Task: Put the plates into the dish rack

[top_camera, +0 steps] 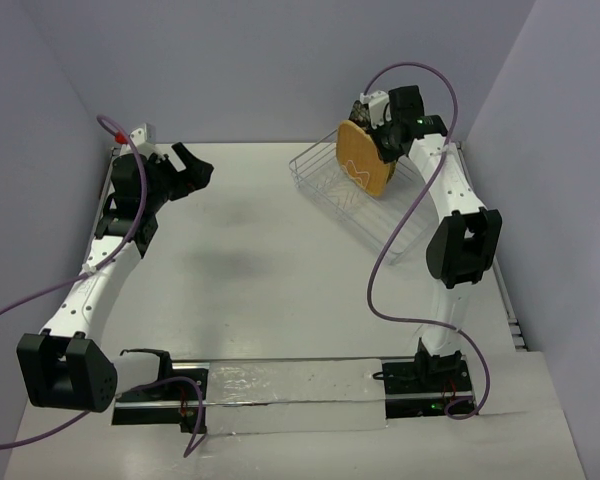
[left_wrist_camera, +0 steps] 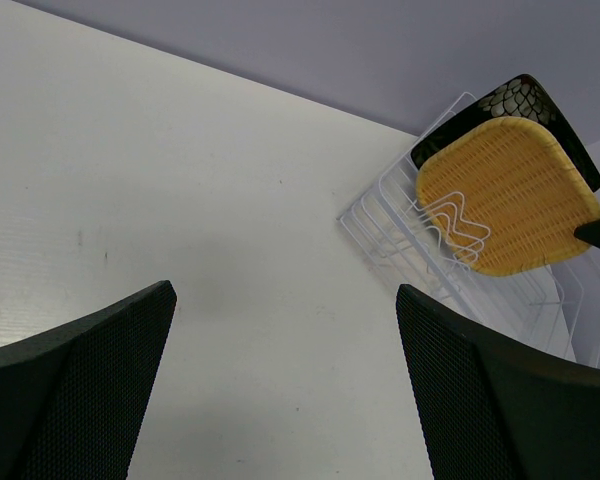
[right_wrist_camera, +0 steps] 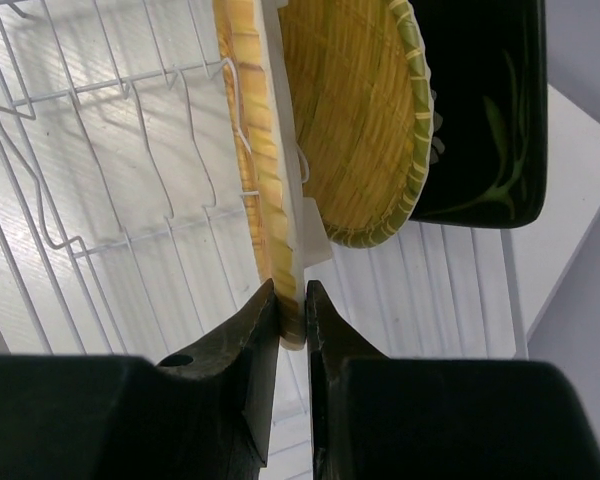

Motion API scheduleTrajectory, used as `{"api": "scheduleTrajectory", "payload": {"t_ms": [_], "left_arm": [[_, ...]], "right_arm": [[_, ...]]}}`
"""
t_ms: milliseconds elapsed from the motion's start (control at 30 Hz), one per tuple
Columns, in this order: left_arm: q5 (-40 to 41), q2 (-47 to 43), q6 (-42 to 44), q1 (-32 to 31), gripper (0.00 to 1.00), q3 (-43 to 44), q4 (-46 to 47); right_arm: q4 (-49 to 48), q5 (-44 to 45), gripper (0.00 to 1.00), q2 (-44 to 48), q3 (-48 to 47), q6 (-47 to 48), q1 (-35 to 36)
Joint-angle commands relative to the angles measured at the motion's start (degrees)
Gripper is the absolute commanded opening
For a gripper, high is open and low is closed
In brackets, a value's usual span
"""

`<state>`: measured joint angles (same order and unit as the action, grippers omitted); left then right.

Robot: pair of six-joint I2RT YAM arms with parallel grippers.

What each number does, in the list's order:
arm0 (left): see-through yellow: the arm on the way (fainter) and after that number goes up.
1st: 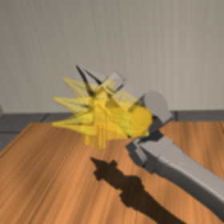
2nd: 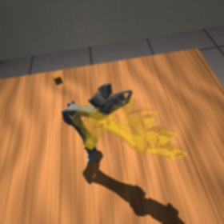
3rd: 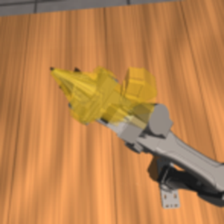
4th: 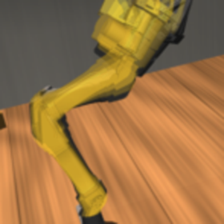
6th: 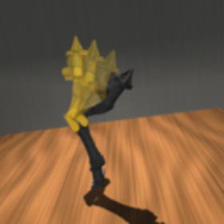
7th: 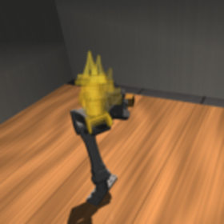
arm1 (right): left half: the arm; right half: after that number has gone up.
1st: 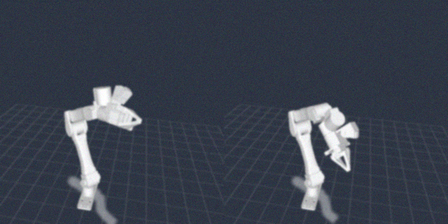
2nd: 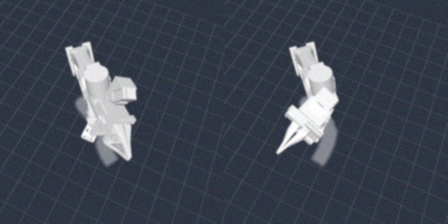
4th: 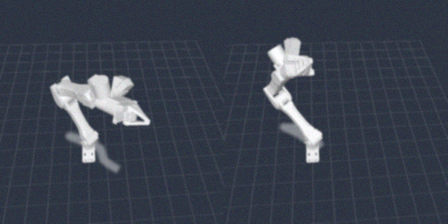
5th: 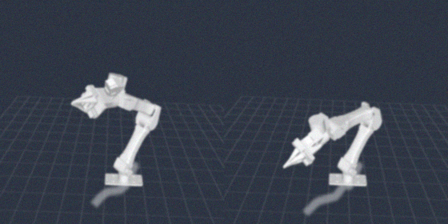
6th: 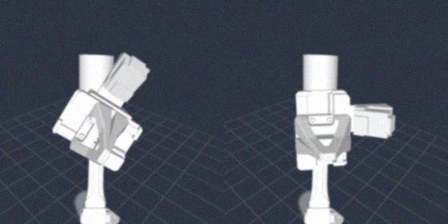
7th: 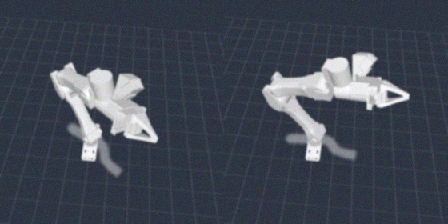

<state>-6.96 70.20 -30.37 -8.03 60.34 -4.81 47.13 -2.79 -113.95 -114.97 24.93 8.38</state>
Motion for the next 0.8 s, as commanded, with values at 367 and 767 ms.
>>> {"api": "scheduleTrajectory", "payload": {"t_ms": [367,767], "left_arm": [[-0.5,-1.0,0.2,0.6,0.99,0.7,2.5],[-0.9,-3.4,0.6,0.6,0.99,0.6,3.0]], "right_arm": [[-6.1,5.1,0.68,3.3,3.6,-7.1,0.1],[-12.3,9.9,1.0,16.9,9.6,-16.6,-0.1]]}}
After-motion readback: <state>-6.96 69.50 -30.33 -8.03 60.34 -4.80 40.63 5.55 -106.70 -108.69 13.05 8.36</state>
